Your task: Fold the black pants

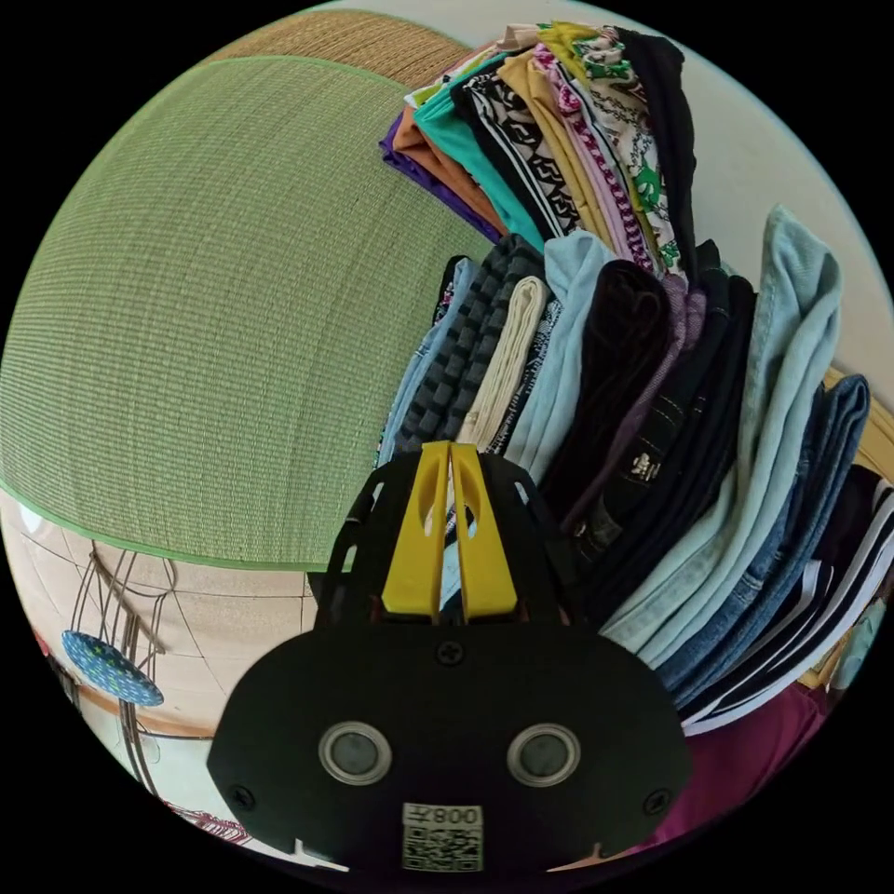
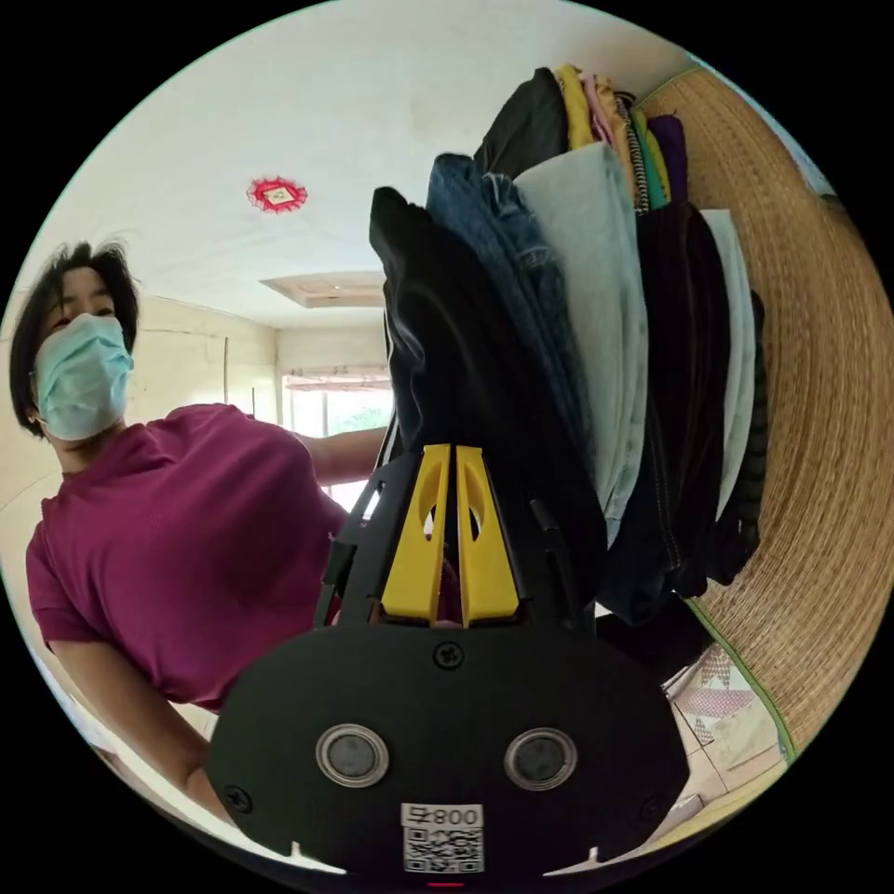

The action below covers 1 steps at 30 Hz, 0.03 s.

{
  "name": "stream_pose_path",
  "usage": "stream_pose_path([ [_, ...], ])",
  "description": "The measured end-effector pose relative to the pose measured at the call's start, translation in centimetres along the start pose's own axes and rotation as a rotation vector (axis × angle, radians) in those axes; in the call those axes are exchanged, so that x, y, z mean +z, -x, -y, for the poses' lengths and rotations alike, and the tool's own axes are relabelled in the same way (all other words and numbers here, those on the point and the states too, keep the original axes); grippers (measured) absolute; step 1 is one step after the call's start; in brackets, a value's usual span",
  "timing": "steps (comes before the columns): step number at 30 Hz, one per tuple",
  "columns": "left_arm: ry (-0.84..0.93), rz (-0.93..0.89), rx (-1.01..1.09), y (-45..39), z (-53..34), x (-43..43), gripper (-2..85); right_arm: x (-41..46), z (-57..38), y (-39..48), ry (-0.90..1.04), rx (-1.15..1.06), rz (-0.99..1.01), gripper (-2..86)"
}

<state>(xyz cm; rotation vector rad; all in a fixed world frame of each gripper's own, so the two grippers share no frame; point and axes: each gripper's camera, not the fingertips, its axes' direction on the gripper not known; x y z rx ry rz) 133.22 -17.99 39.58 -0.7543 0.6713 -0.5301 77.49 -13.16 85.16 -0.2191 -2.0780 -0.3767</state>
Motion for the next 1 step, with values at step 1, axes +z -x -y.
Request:
stream_pose_path([
  [1, -0.006, -0.006, 0.008, -0.07, -0.60, -0.21, 0.1, 1.14, -0.21, 0.07, 0.041, -0.017, -0.024, 1.2],
])
